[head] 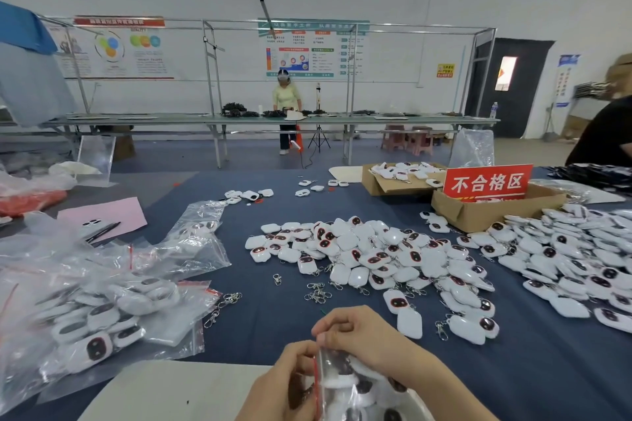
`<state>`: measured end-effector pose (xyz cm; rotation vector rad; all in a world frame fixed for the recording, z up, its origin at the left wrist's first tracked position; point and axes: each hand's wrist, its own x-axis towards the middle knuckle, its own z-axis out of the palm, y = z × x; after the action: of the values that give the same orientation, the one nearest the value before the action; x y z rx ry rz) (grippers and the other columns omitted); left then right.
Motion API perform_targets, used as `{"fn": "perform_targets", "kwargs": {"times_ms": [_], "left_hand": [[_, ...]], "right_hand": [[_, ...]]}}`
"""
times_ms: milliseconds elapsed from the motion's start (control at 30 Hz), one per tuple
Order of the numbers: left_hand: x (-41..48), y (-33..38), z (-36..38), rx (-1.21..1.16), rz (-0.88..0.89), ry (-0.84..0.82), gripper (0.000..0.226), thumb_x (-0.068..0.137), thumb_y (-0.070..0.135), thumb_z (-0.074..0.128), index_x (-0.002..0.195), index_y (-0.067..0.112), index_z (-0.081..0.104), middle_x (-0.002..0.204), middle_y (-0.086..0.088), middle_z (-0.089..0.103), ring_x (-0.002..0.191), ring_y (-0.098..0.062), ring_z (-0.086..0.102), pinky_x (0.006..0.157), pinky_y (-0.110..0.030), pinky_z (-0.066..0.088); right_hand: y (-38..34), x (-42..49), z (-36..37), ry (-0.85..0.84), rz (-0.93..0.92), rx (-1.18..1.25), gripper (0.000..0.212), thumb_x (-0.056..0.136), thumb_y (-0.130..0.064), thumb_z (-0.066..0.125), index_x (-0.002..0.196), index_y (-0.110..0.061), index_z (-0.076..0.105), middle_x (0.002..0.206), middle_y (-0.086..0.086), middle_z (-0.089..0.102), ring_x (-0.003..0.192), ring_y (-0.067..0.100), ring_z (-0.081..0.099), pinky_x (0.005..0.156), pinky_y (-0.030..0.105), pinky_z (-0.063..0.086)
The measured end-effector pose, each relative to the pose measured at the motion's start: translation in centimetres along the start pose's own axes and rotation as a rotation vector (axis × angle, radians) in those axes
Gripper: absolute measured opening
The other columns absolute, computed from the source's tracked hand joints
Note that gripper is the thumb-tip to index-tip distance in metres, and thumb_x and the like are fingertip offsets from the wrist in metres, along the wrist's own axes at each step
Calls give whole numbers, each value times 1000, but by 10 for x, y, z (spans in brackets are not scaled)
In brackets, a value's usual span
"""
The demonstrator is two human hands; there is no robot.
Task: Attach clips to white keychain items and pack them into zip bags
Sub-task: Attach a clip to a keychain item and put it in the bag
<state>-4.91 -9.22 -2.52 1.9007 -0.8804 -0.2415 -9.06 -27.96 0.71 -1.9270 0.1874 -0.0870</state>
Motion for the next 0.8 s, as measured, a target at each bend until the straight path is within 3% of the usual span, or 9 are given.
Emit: {"fn": "perform_targets", "kwargs": {"times_ms": [67,167,267,333,467,567,633,733,800], "left_hand": [[0,2,-3,52,-27,-22,40,61,55,52,101,54,54,96,24,67,71,5,59,71,-12,45],[0,9,-5,138,-28,-3,24,75,37,64,88,53,51,97,14,61,78,9,53,69,-13,41],[0,9,-4,238,37,-51,45,83,18,68,84,61,56,102,18,60,88,15,47,71,-10,37],[-1,9,-7,216,35,-75,51,85,10,65,82,61,61,96,15,64,83,16,53,73,-8,38],[-5,1,-15,-61,23,-24,47,93,1,56,119,38,66,88,3,76,77,-4,69,75,-16,49],[3,-4,-22,-183,-50,96,37,97,-7,52,114,23,66,87,-2,78,72,-10,68,71,-18,50],[10,-8,-26,-222,-83,186,34,98,-9,51,109,19,67,84,-4,78,68,-7,66,68,-18,52],[23,-13,-29,-227,-127,242,33,99,-10,48,106,17,67,84,-2,77,62,-6,61,62,-19,54],[33,-17,-27,-195,-143,260,32,100,-6,48,108,20,66,86,5,76,66,-5,64,63,-20,56]], "right_hand": [[-5,-1,0,-19,0,-39,13,85,-24,73,86,-36,77,68,-7,66,64,5,61,68,16,49],[-12,-1,3,-31,-2,-95,12,84,-25,71,85,-37,75,67,-9,66,63,6,59,68,19,49],[-16,-1,4,-31,3,-96,12,86,-22,71,86,-34,74,68,-6,68,67,12,59,72,27,49],[-16,-3,3,-35,14,-105,10,88,-22,71,89,-31,74,69,-5,67,66,12,59,70,26,49],[-14,-5,2,8,26,-151,10,91,-24,67,93,-29,75,75,-4,71,68,8,63,72,22,51],[-15,-4,-4,148,2,-210,15,96,-25,62,99,-34,74,88,-22,72,85,-4,65,80,12,48],[-17,-2,-12,309,8,-416,20,99,-28,56,112,-38,69,104,-26,67,102,-6,59,93,17,46],[-11,1,-23,518,236,-820,36,102,-30,46,137,-31,52,141,-1,49,132,21,42,113,38,33],[-5,-1,-28,508,421,-834,39,102,-28,44,141,-25,43,146,9,38,135,31,36,112,44,33]]}}
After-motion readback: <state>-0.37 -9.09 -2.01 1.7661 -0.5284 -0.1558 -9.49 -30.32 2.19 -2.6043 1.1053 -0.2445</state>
